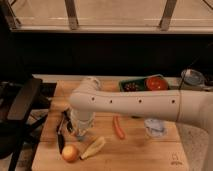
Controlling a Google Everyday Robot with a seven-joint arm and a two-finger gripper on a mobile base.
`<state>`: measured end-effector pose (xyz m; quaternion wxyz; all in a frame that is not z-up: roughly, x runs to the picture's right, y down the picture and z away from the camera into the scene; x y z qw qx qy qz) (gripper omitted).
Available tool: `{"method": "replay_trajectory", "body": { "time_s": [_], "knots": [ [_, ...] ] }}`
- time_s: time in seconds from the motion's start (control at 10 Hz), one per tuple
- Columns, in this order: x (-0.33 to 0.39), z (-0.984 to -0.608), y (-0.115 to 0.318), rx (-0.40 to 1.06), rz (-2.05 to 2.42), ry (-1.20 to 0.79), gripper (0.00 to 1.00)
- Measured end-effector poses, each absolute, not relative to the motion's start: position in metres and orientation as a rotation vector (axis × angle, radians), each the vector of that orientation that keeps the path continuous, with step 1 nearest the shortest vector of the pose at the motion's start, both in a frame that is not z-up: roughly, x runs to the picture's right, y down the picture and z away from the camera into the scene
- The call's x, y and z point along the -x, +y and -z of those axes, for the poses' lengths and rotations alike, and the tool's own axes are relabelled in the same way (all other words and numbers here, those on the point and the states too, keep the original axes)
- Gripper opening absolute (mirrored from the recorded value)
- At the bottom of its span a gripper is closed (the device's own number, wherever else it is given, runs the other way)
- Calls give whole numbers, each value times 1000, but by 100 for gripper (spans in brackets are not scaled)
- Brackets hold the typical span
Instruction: Stack cups on top of each other
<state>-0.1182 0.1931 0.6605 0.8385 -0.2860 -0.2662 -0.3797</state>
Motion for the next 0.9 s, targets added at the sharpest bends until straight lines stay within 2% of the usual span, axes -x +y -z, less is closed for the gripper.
{"method": "replay_trajectory", "body": {
  "time_s": [0.2, 0.3, 0.9],
  "knots": [
    [123, -668, 193, 620, 800, -561, 0],
    [126, -671, 195, 629, 802, -563, 4],
    [131, -690, 195, 649, 772, -566, 63]
  ]
}}
